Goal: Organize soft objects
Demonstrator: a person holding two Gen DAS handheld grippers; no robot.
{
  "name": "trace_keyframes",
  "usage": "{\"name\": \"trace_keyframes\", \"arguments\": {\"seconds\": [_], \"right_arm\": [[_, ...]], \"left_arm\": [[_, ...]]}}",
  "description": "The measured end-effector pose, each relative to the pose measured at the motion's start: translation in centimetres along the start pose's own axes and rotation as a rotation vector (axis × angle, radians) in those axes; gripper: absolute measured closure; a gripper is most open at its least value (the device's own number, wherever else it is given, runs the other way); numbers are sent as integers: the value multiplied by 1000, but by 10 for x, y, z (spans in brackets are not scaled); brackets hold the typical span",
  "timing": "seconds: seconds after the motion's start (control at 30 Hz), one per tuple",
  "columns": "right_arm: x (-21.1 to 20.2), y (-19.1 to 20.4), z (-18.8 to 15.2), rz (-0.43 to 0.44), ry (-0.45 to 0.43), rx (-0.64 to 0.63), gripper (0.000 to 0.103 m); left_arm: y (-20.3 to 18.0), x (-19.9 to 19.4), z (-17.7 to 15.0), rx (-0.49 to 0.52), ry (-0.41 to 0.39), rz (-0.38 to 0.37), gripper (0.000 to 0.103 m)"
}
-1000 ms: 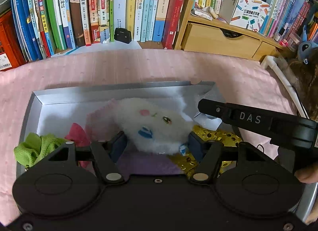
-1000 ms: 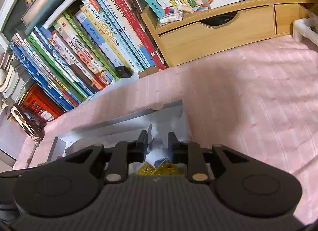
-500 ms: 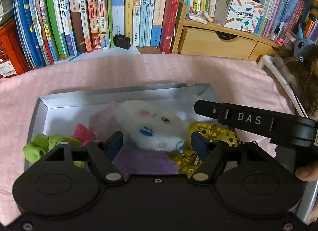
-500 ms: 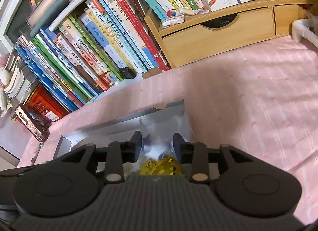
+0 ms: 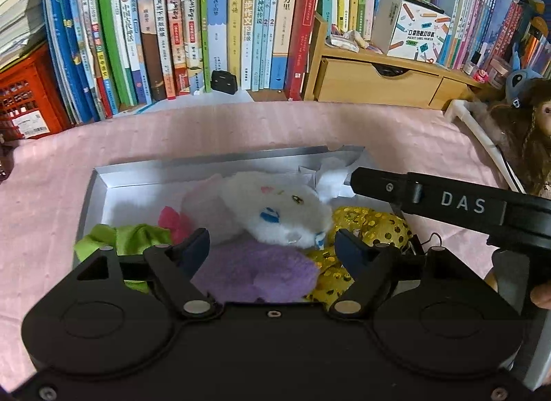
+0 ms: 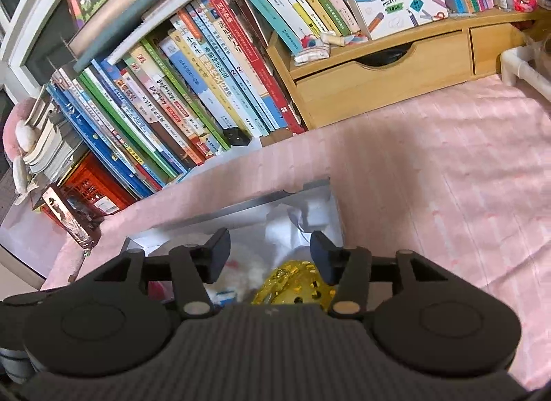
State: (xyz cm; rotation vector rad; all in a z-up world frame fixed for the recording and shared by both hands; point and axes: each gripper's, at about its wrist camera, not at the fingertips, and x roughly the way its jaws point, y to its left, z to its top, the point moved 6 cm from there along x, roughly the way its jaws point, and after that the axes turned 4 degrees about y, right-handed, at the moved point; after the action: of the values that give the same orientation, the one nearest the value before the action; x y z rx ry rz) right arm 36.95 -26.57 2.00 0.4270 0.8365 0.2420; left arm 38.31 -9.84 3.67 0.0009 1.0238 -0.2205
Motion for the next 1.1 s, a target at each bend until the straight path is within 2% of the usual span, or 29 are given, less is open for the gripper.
{"name": "trace_keyframes", "arguments": {"seconds": [0.3,0.6,0.83,1.1], "right_arm": [[-26,13,-7,-10,-48,-37,23],[-56,26,-17,-34,-119,-82,16],[-80,40,-32,-43,-174,-136,13],[-110,52,-52,-42,-250,-201,4]], "left_arm": [[12,-26,-7,-15,-33,5,22],[26,-54,-20,-14,-76,17,19],[30,-77,-36,-1,-119,7,18],[31,-104,-60,28,-183,10,15]]}}
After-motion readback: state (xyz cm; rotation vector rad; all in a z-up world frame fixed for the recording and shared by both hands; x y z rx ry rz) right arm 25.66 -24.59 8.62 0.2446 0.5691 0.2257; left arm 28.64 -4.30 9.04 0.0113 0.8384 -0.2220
